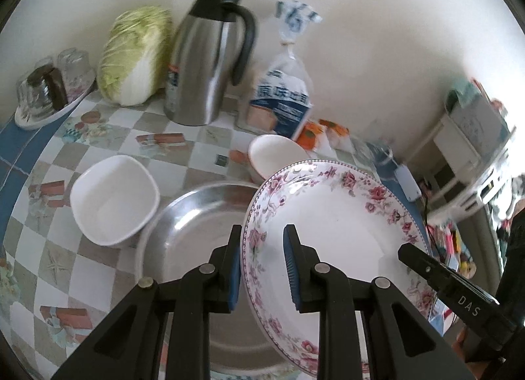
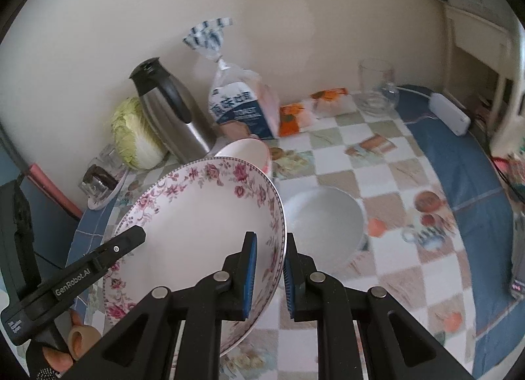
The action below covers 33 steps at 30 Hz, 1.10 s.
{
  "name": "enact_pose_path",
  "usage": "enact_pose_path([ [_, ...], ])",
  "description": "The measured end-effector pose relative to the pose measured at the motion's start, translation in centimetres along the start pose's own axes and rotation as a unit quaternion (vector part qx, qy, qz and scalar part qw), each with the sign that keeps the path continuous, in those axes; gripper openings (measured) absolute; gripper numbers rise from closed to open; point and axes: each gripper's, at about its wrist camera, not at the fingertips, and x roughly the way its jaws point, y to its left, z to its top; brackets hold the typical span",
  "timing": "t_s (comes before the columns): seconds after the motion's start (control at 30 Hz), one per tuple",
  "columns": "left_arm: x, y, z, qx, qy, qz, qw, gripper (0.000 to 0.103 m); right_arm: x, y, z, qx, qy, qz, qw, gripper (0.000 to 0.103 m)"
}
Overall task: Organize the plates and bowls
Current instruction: 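Carry the held plate over the steel basin with both grippers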
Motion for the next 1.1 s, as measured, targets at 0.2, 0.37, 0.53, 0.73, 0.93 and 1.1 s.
enact_pose_path([
  [0.2,0.8,4.0,0.5,-0.035,0.006,0.02,0.9992,0.025,3.4,3.0,0.7,-0.026,0.013,0.01,1.0,0.016],
  [0.37,0.6,6.7,0.7,-0.059,0.006,0.039,0.9975,0.025,6.3,5.1,-0.2,-0.045,0.041,0.036,0.998,0.016],
  [0.53,1.2,7.6,0.8,-0.072,0.018,0.044,0.9963,0.025,8.5,6.2,-1.0,-0.056,0.065,0.033,0.996,0.016],
  [0.73,3.0,7.1,0.3,-0.066,0.045,0.041,0.996,0.025,9.4,5.4,-1.4,-0.052,0.082,0.009,0.995,0.016],
  [0.93,4.7,6.8,-0.5,-0.066,0.068,0.046,0.9944,0.025,10.3,4.2,-1.8,-0.049,0.1,-0.01,0.994,0.016],
  [1.1,5.6,6.7,-0.8,-0.061,0.078,0.055,0.9936,0.025,11.0,3.6,-2.1,-0.042,0.11,-0.013,0.993,0.016],
])
